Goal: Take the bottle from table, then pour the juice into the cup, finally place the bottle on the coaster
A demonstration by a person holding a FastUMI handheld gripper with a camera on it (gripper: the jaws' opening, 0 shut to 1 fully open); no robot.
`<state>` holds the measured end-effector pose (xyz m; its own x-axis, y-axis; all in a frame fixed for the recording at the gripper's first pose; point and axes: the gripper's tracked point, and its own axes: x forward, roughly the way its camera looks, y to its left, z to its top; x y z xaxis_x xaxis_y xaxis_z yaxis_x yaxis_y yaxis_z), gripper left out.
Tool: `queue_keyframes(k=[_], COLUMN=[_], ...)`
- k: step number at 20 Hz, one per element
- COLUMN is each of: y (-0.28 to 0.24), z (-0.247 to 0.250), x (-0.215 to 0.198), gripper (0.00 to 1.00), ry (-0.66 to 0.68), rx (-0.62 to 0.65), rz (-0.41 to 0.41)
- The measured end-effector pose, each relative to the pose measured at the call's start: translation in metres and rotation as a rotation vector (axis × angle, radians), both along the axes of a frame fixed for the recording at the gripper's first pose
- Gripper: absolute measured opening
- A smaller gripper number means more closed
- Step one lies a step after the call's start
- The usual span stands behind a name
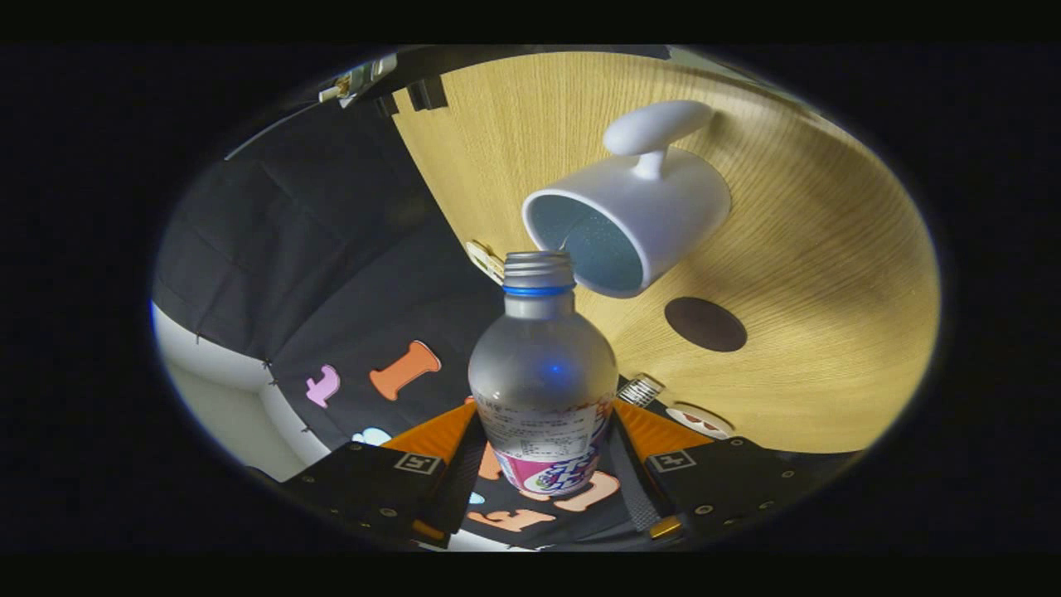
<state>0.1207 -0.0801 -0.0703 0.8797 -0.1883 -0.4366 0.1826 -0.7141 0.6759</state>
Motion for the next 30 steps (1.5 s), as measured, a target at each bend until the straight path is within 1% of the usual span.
queue_keyframes(k=[7,12,17,20,22,24,25,27,29,30], y=[-0.004,-0.005,0.006,0.013,0.017,0.021,0.02,0.015,0.013,0.011], z=[0.007,0.004,-0.006,-0.013,-0.016,-0.031,-0.036,-0.036,-0.043,-0.045], x=[0.003,0.0,-0.002,-0.002,-0.004,-0.009,-0.011,-0.009,-0.014,-0.015], gripper=[0.75,0.75,0.75,0.75,0.75,0.75,0.75,0.75,0.75,0.75], ry=[-0.037,-0.027,0.009,0.03,0.072,0.187,0.224,0.277,0.362,0.403], rx=[0.025,0.026,-0.026,-0.095,-0.192,-0.382,-0.466,-0.607,-0.753,-0.818], rz=[-0.028,-0.033,0.017,0.062,0.117,0.225,0.269,0.331,0.405,0.428])
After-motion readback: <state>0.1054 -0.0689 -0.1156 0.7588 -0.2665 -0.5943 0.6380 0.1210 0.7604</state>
